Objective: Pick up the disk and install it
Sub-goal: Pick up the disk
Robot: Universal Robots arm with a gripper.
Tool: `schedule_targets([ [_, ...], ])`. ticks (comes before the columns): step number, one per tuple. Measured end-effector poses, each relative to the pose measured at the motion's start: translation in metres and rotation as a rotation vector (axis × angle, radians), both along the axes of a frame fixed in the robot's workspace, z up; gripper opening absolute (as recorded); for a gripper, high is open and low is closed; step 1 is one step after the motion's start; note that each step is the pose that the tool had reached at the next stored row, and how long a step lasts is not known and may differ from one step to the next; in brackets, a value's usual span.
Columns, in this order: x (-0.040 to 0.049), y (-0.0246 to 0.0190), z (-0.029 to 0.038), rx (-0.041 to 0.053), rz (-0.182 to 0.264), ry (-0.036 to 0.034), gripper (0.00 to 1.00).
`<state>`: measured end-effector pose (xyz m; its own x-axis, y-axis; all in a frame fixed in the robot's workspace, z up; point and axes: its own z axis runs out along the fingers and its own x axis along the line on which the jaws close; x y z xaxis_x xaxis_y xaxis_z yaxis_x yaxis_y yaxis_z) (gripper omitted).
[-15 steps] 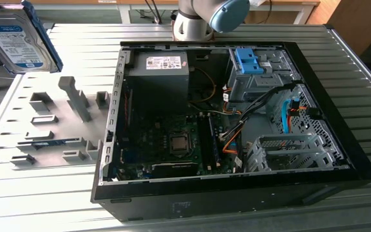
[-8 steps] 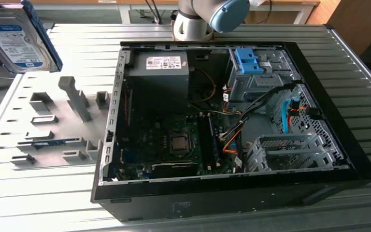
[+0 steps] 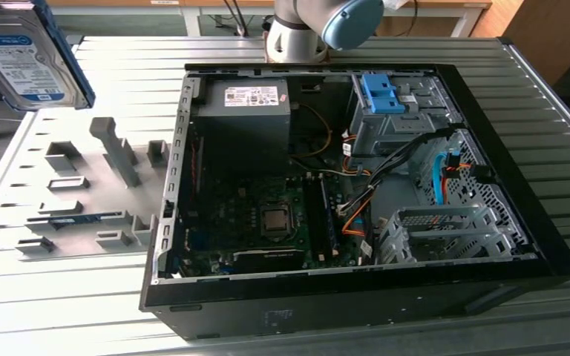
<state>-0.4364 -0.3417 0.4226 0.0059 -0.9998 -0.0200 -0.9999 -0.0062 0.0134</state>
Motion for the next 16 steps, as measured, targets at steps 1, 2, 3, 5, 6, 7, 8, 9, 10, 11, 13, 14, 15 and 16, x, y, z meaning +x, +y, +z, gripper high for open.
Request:
schedule_targets([
  [1, 0.0000, 0.0000, 0.0005, 0.0000, 0.000, 0.0000, 0.37],
  [2, 0.0000, 0.0000, 0.0009, 0.0000, 0.000, 0.0000, 0.37],
  [3, 0.0000, 0.0000, 0.0014, 0.0000, 0.000, 0.0000, 0.37],
  [5, 0.0000, 0.0000, 0.0019, 0.0000, 0.000, -0.0001, 0.37],
  [6, 0.0000, 0.0000, 0.0021, 0.0000, 0.000, -0.0001, 0.37],
  [7, 0.0000, 0.0000, 0.0023, 0.0000, 0.000, 0.0000, 0.37],
  [8, 0.0000, 0.0000, 0.0025, 0.0000, 0.000, 0.0000, 0.37],
  [9, 0.0000, 0.0000, 0.0026, 0.0001, 0.000, -0.0001, 0.37],
  [10, 0.0000, 0.0000, 0.0028, 0.0000, 0.000, 0.0000, 0.37],
  [11, 0.0000, 0.0000, 0.0030, 0.0000, 0.000, 0.0000, 0.37],
  [13, 0.0000, 0.0000, 0.0033, 0.0000, 0.000, 0.0000, 0.37],
  [14, 0.0000, 0.0000, 0.0035, 0.0000, 0.000, 0.0000, 0.37],
  [15, 0.0000, 0.0000, 0.0038, 0.0000, 0.000, 0.0000, 0.37],
  [16, 0.0000, 0.0000, 0.0040, 0.0000, 0.000, 0.0000, 0.37],
])
